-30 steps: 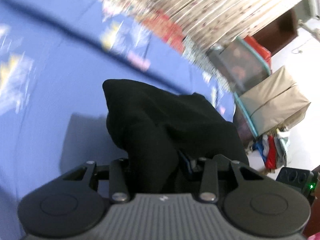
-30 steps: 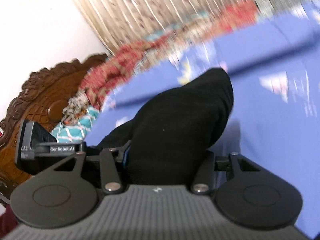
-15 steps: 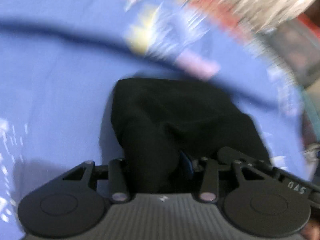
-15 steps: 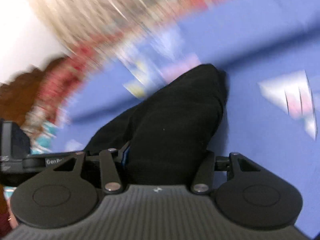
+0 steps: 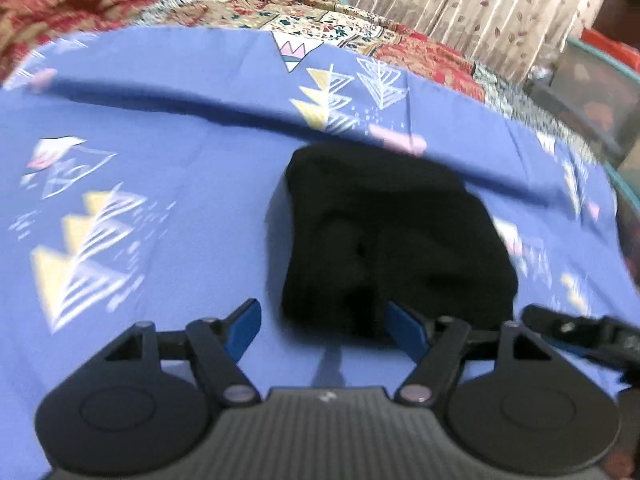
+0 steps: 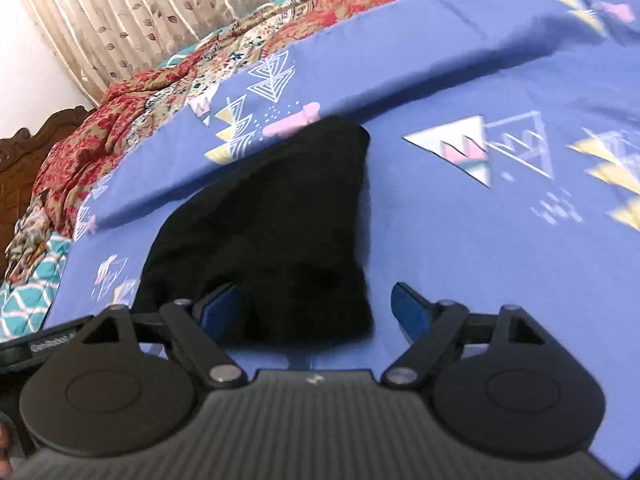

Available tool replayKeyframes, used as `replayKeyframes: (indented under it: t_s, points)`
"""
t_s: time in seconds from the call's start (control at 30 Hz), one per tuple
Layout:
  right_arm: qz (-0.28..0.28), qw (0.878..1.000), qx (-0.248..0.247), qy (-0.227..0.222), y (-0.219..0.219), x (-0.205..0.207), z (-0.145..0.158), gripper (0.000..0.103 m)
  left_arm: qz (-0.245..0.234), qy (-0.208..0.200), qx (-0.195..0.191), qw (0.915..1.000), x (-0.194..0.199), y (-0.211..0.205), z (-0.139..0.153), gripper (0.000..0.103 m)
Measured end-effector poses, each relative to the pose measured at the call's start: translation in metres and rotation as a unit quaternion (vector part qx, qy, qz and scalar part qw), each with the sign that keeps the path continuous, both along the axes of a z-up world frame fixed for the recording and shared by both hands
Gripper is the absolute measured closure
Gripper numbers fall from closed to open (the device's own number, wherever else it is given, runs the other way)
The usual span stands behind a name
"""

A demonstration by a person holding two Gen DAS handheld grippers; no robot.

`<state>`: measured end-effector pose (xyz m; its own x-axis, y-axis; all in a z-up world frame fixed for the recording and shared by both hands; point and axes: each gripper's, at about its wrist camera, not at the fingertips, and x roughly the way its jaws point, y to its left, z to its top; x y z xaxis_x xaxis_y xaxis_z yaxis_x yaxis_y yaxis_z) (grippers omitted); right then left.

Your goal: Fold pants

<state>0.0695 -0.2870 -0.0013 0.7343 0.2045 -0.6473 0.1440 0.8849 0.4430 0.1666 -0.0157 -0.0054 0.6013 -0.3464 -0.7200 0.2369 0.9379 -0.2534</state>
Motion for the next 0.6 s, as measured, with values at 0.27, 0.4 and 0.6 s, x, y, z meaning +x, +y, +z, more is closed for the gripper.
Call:
replayKeyframes:
  t_s: [0.27,0.4,0.6]
  points:
    - [0.019,0.999,-0.047,-0.016,0.045,-0.081,0.012,0.012,0.027,-0.047,0.061,0.9966,-0.098,0.01,0.015,0.022]
    - [0.011,0.997,-0.069,-0.018,0.058,-0.113,0.017,0.009,0.043,-0.106,0.095,0.9888,-0.135,0.008,0.03,0.003]
    - [0.029,0.997,-0.064,-0.023,0.077,-0.123,0.024,0.006,0.051,-0.16,0.137,0.9762,-0.172,-0.002,0.053,0.0]
